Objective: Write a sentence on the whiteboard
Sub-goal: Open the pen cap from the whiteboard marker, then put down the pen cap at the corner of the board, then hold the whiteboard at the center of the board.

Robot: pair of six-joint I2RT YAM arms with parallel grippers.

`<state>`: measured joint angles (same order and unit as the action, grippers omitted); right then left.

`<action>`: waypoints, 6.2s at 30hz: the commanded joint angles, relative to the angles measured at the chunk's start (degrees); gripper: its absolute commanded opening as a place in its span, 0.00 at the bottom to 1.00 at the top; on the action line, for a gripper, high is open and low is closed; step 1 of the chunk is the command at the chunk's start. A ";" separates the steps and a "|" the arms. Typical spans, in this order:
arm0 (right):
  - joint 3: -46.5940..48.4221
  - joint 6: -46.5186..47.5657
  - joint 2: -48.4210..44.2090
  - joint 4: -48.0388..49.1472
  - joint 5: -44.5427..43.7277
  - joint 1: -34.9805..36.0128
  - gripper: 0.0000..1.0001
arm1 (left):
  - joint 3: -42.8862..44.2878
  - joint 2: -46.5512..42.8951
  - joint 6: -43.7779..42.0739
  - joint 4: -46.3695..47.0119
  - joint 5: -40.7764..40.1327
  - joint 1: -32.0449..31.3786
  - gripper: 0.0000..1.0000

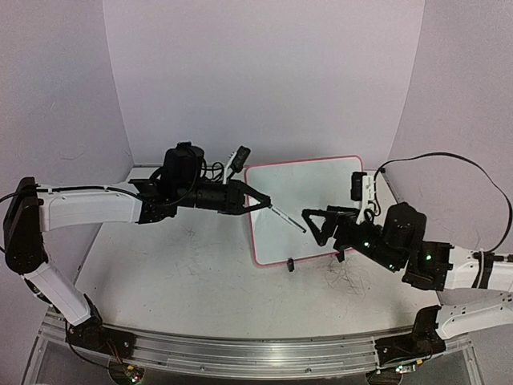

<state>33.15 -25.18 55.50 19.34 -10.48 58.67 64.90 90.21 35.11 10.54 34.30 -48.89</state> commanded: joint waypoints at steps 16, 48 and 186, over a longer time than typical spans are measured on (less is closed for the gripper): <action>4.56 -28.67 9.15 25.73 39.90 -15.43 0.85 | -2.89 -0.19 22.15 34.00 5.12 -0.29 0.00; 6.36 -35.91 20.28 45.11 42.78 -15.37 0.19 | -4.30 3.05 26.14 38.32 5.36 -0.51 0.00; 14.09 14.37 7.40 -14.72 21.95 -19.03 0.00 | -2.55 -2.32 -12.98 0.00 2.00 19.36 0.89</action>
<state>42.79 -17.79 59.04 1.70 6.54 39.77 55.72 81.53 26.47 5.22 25.56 -29.89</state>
